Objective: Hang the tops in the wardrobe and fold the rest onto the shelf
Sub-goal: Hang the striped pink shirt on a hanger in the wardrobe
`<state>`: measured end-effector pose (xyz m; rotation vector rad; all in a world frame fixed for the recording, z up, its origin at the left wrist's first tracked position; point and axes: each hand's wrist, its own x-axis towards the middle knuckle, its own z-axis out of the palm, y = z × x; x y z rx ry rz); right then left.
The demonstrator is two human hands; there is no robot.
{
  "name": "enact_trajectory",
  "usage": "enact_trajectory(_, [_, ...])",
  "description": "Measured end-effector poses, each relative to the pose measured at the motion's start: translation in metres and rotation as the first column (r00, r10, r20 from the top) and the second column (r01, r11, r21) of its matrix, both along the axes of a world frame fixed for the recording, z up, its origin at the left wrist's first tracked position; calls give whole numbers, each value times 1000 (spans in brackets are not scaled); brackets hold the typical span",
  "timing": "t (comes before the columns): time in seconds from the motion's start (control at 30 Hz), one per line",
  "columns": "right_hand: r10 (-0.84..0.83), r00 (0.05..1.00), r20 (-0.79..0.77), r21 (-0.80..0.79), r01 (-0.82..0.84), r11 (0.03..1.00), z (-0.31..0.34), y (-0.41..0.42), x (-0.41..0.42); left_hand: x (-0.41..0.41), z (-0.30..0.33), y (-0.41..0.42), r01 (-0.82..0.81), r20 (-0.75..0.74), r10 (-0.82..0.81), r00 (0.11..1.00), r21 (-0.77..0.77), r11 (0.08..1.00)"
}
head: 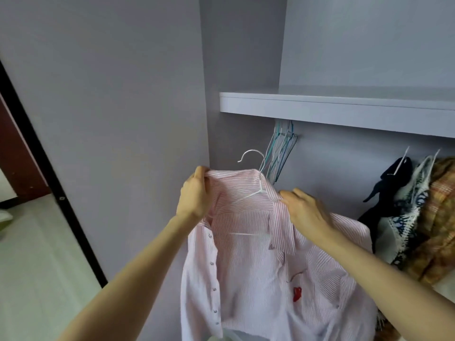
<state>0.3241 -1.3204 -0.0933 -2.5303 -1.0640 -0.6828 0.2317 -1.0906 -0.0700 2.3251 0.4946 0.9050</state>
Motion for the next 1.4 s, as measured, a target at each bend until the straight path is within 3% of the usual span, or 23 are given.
enact_trajectory(0.1, [-68,998,3,6,68,998,2,-1,1,-6,-5,-8,104,79,-103,992,-17,994])
enact_trajectory(0.2, [-43,999,30,7,42,999,4,1,-2,-6,-1,-3,13,104,-22,994,84,996])
enact_trajectory(0.3, [-36,995,95,62,31,998,15,-2,0,-12,-3,16,-8,-88,45,995,380,925])
enact_trajectory(0.4, [-21,977,213,43,12,999,27,-3,0,-21,-12,25,105,-330,53,942,444,890])
enact_trajectory(0.5, [22,954,298,-24,-16,1000,32,-1,-3,-22,-26,27,161,-497,172,851,557,815])
enact_trajectory(0.67, [74,925,372,-93,-42,995,28,6,-6,-27,-25,30,-32,-423,442,791,693,720])
enact_trajectory(0.73, [51,937,347,-59,-32,998,28,10,-4,-25,-22,28,-69,-412,395,821,614,786])
enact_trajectory(0.8, [5,959,284,3,-6,1000,26,11,-1,-22,-19,21,-61,-410,251,877,422,904])
enact_trajectory(0.9, [-34,991,128,136,17,991,18,9,6,-17,-15,7,141,-512,-70,856,101,985])
enact_trajectory(0.97, [8,998,54,238,-20,971,12,6,11,-19,-15,-1,220,-490,-185,852,14,975])
enact_trajectory(1.0, [33,999,25,274,-39,961,10,5,12,-20,-14,-3,236,-396,-207,895,27,971])
enact_trajectory(1.1, [82,996,-35,344,-65,937,8,5,13,-18,-4,-9,236,-123,-215,969,199,951])
enact_trajectory(1.2, [121,986,-111,393,-69,917,11,10,10,-8,7,-26,350,-120,-331,936,243,905])
enact_trajectory(1.3, [186,969,-161,414,-105,904,13,14,3,5,19,-51,432,49,-436,899,80,898])
enact_trajectory(1.4, [254,945,-208,387,-159,908,9,11,-2,19,32,-66,510,292,-443,848,-216,833])
